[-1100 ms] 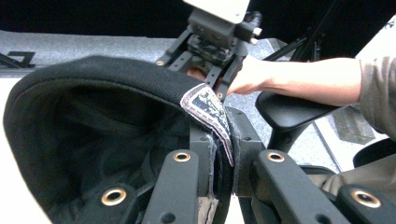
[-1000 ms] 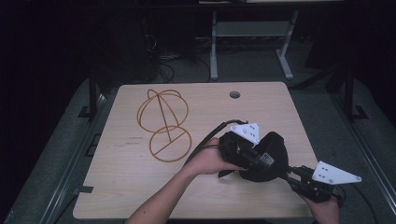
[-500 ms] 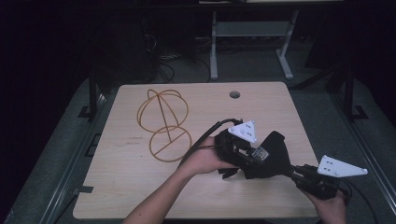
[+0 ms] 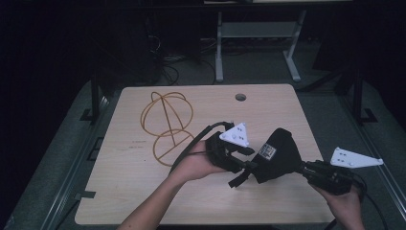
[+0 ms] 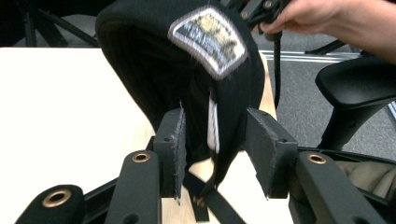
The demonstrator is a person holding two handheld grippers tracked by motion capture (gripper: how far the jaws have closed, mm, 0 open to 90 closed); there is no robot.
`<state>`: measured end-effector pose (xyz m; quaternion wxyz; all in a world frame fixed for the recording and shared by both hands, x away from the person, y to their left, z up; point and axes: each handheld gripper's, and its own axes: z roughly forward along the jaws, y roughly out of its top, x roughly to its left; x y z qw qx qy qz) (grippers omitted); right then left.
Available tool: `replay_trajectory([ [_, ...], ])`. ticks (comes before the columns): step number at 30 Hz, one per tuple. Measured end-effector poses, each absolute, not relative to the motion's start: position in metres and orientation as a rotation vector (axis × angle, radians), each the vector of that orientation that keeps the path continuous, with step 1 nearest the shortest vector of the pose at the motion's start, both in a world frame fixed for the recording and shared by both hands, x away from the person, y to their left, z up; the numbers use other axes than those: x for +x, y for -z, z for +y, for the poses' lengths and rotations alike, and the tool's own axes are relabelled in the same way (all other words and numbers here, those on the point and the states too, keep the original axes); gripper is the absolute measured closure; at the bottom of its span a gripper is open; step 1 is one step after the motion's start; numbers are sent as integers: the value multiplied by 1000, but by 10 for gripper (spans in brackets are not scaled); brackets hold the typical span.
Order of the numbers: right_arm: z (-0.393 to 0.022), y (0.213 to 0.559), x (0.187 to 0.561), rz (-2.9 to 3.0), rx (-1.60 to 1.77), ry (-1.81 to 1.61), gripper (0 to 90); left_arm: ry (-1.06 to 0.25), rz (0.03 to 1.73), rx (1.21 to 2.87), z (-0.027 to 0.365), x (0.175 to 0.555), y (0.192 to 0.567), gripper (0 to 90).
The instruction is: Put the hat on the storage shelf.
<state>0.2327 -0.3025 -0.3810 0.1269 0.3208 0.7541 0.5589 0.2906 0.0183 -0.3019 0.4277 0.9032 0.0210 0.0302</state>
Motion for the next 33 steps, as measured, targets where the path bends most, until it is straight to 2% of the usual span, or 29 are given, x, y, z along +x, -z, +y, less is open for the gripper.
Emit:
replay_trajectory([
  [15, -311, 362, 247, 2212, 938, -1619, 812, -111, 146, 2266, 55, 286, 328, 521],
  [33, -305, 344, 265, 2250, 919, -1588, 812, -110, 197, 2278, 80, 276, 365, 508],
])
